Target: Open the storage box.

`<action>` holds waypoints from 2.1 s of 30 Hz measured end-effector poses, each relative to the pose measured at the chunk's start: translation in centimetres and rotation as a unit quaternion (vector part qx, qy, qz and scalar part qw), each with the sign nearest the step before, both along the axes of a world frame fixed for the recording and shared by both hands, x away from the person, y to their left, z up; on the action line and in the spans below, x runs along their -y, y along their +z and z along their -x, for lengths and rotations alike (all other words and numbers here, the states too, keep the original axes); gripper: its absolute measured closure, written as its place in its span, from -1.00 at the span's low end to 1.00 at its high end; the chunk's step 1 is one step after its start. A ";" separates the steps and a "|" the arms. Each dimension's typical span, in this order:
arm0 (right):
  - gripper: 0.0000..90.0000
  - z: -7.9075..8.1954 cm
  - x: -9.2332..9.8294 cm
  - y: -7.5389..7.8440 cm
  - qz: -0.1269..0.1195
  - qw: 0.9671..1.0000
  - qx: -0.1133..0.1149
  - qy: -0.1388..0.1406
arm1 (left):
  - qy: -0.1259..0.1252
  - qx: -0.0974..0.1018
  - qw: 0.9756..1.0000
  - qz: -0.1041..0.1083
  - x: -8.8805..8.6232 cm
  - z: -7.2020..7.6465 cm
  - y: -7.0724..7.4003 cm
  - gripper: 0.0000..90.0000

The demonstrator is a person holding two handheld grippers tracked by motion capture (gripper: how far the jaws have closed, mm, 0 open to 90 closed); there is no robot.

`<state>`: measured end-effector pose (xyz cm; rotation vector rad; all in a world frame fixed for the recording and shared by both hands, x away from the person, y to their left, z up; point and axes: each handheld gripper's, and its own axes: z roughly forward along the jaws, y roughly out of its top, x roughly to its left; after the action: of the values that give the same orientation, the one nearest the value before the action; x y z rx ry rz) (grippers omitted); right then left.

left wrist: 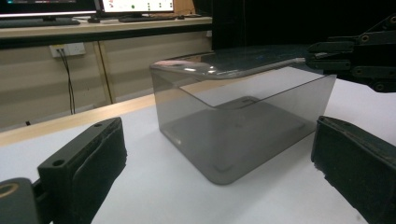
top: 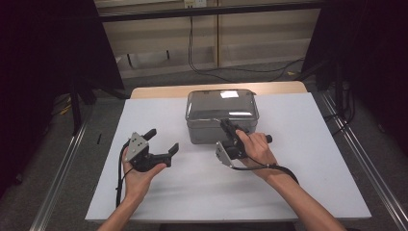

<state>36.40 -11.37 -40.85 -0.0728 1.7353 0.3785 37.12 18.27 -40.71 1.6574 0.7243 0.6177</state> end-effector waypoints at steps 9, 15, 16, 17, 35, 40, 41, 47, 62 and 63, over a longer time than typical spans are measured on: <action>0.80 -0.1 0.1 0.3 -0.006 1.000 0.000 0.000 | 0.007 -0.001 1.000 -0.009 0.9 -2.6 -0.2 -0.92; 0.80 -0.1 0.1 0.4 -0.011 1.000 0.000 -0.002 | 0.001 0.007 1.000 -0.018 1.7 -3.9 0.1 -0.91; 0.80 -0.1 0.1 0.4 -0.011 1.000 0.000 -0.002 | 0.001 0.008 1.000 -0.024 1.9 -4.1 0.2 -0.91; 0.80 -0.1 0.1 0.4 -0.012 1.000 -0.001 -0.002 | 0.002 0.009 1.000 -0.022 2.0 -4.2 0.3 -0.90; 0.81 -0.4 0.2 1.3 -0.024 1.000 0.007 -0.003 | -0.008 0.023 0.999 -0.020 4.9 -6.4 0.1 -0.75; 0.81 -0.3 0.2 1.3 -0.022 1.000 0.007 -0.003 | -0.012 0.024 0.999 -0.028 5.6 -6.9 -0.1 -0.72; 0.81 -0.3 0.2 1.3 -0.022 1.000 0.007 -0.003 | -0.011 0.024 0.999 -0.029 5.7 -7.0 -0.1 -0.72; 0.81 -0.4 0.1 1.2 -0.020 1.000 0.007 -0.001 | -0.002 0.029 0.999 -0.021 5.5 -7.3 0.0 -0.62; 0.81 -0.4 0.2 1.3 -0.028 1.000 0.005 0.001 | -0.014 0.058 0.998 -0.034 6.2 -7.7 0.1 -0.23; 0.81 -0.4 0.3 1.4 -0.028 1.000 0.005 0.001 | -0.015 0.059 0.998 -0.034 6.2 -7.7 0.1 -0.22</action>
<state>36.82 -11.63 -39.50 -0.0350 1.7146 0.4270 44.85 12.09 -40.62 1.6759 0.5987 0.7200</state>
